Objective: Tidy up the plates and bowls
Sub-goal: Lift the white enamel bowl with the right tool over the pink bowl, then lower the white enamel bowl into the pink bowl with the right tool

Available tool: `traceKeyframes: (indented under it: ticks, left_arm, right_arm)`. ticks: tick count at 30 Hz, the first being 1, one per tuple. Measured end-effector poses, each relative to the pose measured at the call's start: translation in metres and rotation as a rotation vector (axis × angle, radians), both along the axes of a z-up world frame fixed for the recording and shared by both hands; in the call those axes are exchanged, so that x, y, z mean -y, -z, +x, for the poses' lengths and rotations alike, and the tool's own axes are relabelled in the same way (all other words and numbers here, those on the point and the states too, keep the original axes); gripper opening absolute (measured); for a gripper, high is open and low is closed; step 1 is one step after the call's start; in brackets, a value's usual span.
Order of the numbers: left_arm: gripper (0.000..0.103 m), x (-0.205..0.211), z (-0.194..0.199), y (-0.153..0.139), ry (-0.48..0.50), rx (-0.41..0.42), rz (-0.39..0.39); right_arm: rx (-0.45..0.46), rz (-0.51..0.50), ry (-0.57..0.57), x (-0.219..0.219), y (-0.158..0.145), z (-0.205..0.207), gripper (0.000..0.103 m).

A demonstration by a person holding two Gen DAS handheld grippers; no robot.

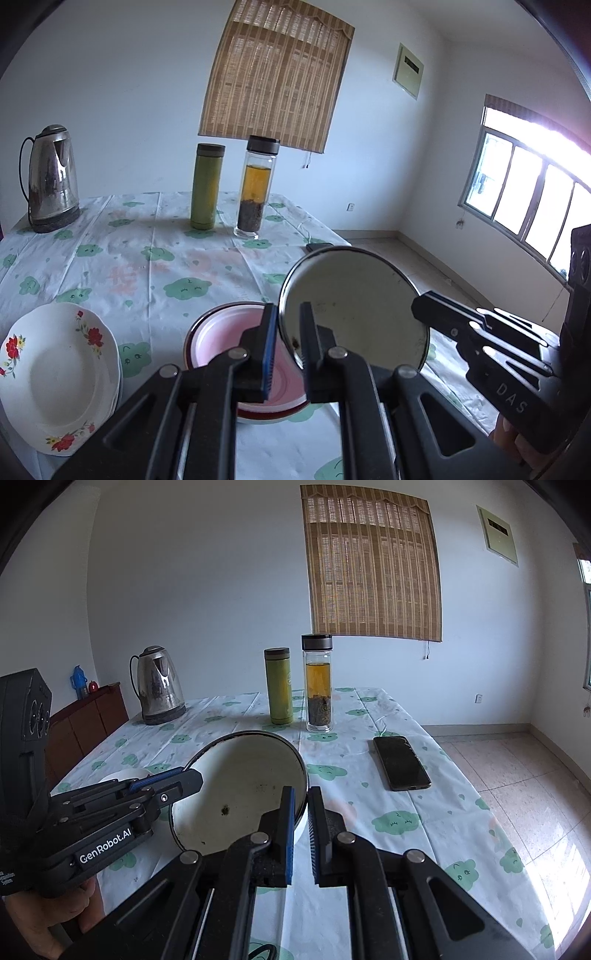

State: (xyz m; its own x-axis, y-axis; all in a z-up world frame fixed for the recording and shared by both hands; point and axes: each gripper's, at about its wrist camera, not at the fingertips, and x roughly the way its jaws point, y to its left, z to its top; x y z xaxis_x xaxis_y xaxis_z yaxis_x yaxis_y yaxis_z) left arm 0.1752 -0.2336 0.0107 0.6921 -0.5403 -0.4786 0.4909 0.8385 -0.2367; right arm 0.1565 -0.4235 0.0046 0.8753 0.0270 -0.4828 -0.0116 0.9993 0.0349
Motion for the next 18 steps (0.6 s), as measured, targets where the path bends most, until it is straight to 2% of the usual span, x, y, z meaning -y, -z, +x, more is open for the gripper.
traceKeyframes:
  ticks: [18]
  left_arm:
    - [0.009,-0.009,0.011,0.006,-0.045,-0.026,0.008]
  right_arm:
    - [-0.044,-0.011,-0.027,-0.008,0.009,0.022,0.008]
